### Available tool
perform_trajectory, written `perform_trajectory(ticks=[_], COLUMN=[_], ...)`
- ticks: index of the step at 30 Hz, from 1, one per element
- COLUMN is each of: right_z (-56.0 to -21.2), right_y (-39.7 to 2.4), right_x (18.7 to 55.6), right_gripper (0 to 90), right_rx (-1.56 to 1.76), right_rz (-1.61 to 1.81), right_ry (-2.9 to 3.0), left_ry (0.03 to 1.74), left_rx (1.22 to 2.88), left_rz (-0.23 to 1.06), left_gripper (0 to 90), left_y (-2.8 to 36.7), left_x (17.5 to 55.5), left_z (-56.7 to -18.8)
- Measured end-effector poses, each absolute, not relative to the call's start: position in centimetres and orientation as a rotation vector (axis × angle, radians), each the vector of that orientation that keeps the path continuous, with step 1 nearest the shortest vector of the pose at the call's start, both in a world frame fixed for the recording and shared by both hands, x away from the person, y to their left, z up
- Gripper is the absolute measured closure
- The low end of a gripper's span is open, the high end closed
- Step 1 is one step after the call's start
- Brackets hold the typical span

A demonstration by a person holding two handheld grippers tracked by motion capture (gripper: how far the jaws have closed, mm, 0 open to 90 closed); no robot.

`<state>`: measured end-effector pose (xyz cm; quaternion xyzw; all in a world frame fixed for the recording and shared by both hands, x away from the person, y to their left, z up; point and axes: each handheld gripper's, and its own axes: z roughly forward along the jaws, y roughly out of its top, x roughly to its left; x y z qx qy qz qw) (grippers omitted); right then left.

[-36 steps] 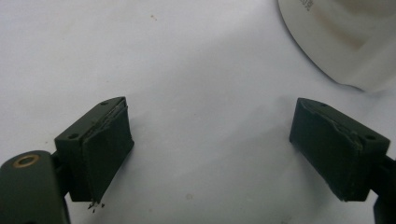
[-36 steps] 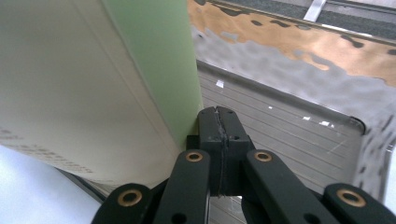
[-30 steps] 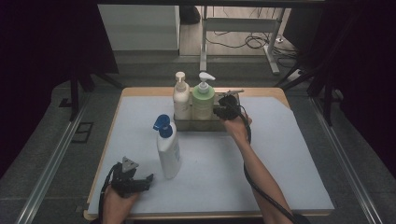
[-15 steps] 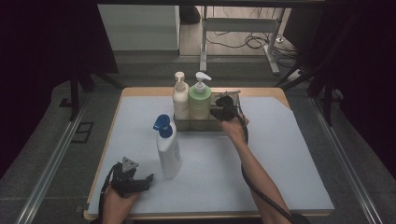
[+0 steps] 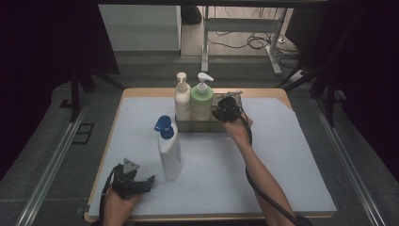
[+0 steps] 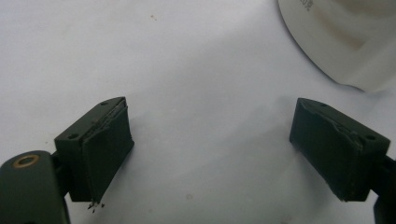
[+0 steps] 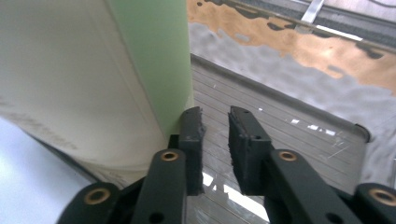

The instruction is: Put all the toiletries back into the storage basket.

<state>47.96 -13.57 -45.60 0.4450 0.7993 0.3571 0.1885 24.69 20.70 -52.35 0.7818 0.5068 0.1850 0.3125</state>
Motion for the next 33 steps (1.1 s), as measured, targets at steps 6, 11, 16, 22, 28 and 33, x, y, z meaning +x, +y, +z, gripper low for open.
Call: perform_trajectory(ticks=[6,11,16,22,28,33], right_z=[-44.9,-44.3,-43.7,-43.0,-42.3,-42.1], right_y=[-14.3,-14.8,-15.3,-16.1,-16.9,-17.5], right_x=[47.2,46.5,45.7,44.4,42.9,41.8], right_gripper=[63.9,54.9,43.0,34.1,25.4,14.5], right_rx=[1.187,1.159,1.138,1.098,1.078,1.053], right_rz=[0.997,1.012,1.052,1.086,1.086,1.072], right_ry=[2.244,2.254,2.276,2.302,2.31,2.338], left_ry=[1.337,1.338,1.337,1.337,1.337,1.337], left_rx=[2.063,2.061,2.062,2.063,2.062,2.063], left_rz=[0.488,0.486,0.487,0.488,0.485,0.488], left_gripper=[12.3,12.3,12.3,12.4,12.3,12.4], left_y=[20.7,20.7,20.7,20.7,20.7,20.7], left_x=[24.7,24.7,24.7,24.7,24.7,24.7], left_z=[-52.3,-52.4,-52.3,-52.3,-52.4,-52.3])
